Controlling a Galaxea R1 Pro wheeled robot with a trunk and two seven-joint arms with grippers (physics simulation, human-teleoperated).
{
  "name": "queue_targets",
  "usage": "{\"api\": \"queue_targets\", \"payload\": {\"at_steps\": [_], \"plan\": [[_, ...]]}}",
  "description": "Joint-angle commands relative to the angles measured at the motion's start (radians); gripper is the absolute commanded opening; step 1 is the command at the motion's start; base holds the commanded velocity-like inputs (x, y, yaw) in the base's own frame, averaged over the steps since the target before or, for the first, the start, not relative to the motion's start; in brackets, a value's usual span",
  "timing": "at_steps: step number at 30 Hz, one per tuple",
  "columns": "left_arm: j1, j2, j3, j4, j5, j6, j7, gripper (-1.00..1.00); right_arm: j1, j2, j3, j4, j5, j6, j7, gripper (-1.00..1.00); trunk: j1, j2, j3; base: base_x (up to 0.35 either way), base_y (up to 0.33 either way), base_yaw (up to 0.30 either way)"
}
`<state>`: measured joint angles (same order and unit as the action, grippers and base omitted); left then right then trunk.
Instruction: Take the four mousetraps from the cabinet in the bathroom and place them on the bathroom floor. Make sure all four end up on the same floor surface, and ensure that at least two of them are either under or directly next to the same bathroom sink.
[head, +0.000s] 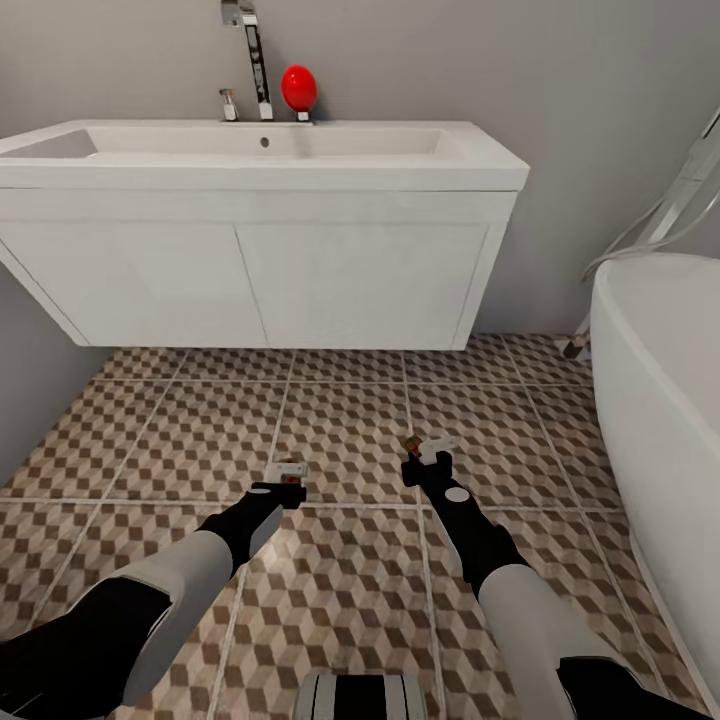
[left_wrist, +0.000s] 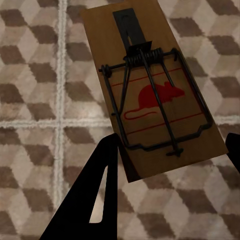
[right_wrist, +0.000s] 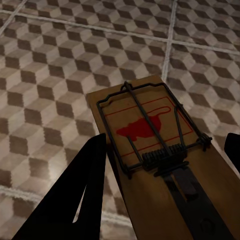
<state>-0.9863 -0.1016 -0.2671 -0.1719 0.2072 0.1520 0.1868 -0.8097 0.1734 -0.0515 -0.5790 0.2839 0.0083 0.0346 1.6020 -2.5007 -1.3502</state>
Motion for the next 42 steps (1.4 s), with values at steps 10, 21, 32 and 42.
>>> {"api": "queue_targets", "payload": {"at_steps": [10, 21, 32, 42], "plan": [[0.0, 0.0, -0.009, -0.003, 0.008, 0.007, 0.008, -1.0, 0.0, 0.001, -0.005, -0.001, 0.009, 0.001, 0.002, -1.0, 0.0, 0.0, -0.001, 0.112, 0.014, 0.0], [0.0, 0.0, -0.009, -0.003, 0.009, 0.006, 0.007, -1.0, 0.0, 0.001, -0.005, -0.001, 0.009, 0.001, 0.002, -1.0, 0.0, 0.0, -0.001, 0.211, 0.055, 0.0], [0.0, 0.0, -0.009, -0.002, 0.009, 0.006, 0.006, -1.0, 0.0, 0.001, -0.005, -0.001, 0.009, 0.0, 0.002, -1.0, 0.0, 0.0, -0.001, 0.011, 0.003, 0.0], [0.0, 0.0, -0.009, -0.001, 0.008, 0.006, 0.006, -1.0, 0.0, 0.001, -0.005, -0.001, 0.009, 0.0, 0.002, -1.0, 0.003, -0.002, -0.037, 0.0, 0.0, 0.0]]}}
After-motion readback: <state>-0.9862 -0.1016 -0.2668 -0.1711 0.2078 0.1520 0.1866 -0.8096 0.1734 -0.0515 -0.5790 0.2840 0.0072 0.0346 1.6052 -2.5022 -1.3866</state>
